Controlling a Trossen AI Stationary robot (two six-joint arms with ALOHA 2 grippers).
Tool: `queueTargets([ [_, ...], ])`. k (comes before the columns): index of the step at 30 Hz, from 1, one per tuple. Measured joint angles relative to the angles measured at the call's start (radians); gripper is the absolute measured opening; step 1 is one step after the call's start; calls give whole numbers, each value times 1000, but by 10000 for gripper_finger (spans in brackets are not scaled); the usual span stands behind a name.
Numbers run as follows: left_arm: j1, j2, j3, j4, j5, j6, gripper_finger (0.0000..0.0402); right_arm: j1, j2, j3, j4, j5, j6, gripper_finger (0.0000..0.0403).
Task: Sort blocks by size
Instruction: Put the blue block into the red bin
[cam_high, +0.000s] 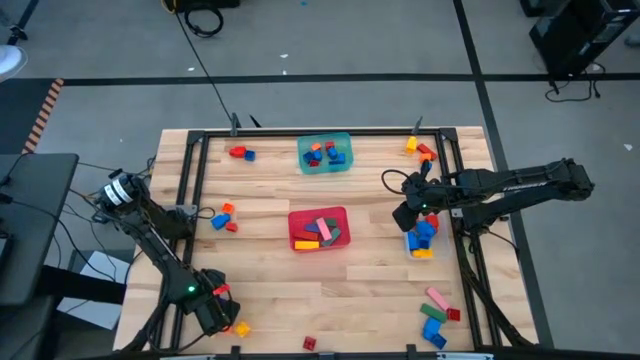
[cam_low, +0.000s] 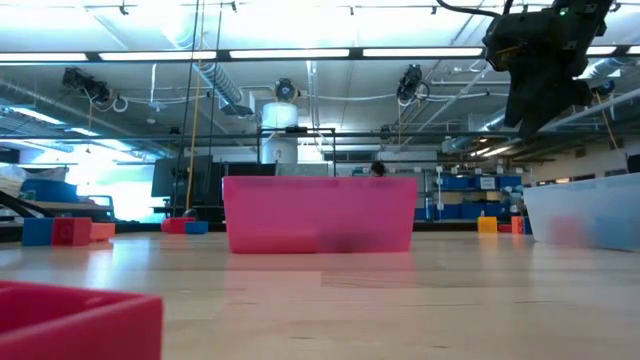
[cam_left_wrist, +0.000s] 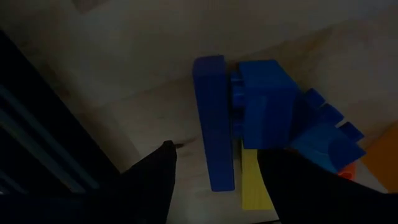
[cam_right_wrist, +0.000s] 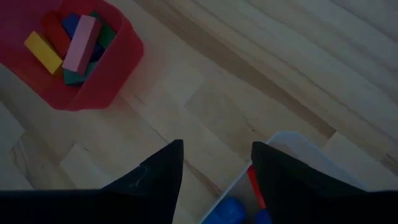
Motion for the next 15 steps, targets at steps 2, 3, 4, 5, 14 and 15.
queueTargets([
  [2, 0, 0, 0, -1, 0, 0, 232, 0, 0, 0, 0, 0, 0, 204],
  [3, 0, 0, 0, -2, 0, 0, 232, 0, 0, 0, 1, 0, 0, 204],
  [4, 0, 0, 0, -5, 0, 0, 232, 0, 0, 0, 2, 0, 0, 204],
  [5, 0, 0, -1, -6, 1, -1, 232, 0, 0, 0, 6, 0, 0, 204],
  [14, 1, -3, -27, 14, 7, -9, 232, 0, 0, 0, 13, 0, 0, 202],
  [15, 1, -3, -27, 14, 3, -9, 232, 0, 0, 0, 14, 0, -1, 201],
])
